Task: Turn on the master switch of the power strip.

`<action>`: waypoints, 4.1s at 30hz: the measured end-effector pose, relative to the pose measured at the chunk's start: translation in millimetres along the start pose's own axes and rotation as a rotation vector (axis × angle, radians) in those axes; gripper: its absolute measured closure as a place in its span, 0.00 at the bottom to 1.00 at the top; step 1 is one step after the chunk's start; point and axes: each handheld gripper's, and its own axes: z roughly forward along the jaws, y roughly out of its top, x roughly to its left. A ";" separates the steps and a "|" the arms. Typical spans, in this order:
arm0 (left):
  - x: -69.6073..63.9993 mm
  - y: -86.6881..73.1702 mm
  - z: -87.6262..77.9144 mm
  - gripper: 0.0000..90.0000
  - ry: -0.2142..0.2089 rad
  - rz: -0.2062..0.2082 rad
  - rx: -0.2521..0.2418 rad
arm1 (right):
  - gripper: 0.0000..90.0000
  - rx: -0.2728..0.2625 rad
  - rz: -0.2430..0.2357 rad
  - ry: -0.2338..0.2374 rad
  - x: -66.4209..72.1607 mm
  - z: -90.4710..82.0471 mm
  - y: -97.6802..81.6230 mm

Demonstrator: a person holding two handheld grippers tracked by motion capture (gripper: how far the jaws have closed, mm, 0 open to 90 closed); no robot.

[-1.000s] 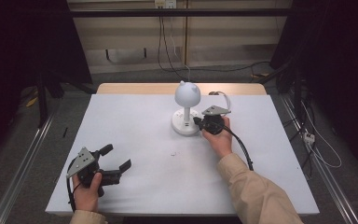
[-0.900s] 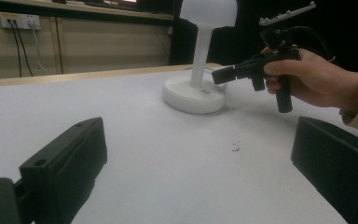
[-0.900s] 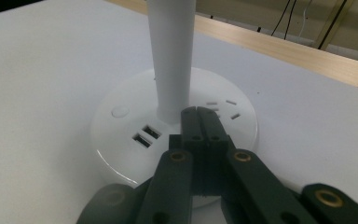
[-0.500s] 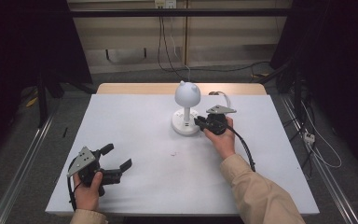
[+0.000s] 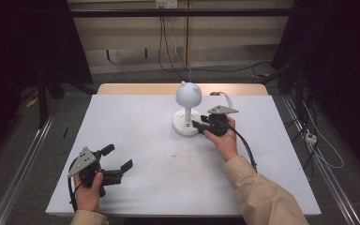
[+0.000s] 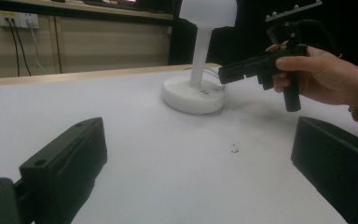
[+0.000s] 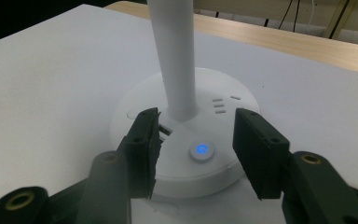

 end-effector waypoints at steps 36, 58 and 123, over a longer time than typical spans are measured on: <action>-2.2 1.7 -3.2 0.03 0.004 0.002 -0.007 | 0.21 -0.007 -0.010 0.063 13.1 -31.6 -5.6; -3.8 1.3 -0.6 0.03 0.003 0.007 0.005 | 0.16 -0.021 -0.016 0.121 15.9 -59.1 -17.2; -6.1 0.1 2.1 0.03 -0.004 0.013 0.020 | 0.14 -0.004 -0.034 0.106 -6.8 -141.0 -69.1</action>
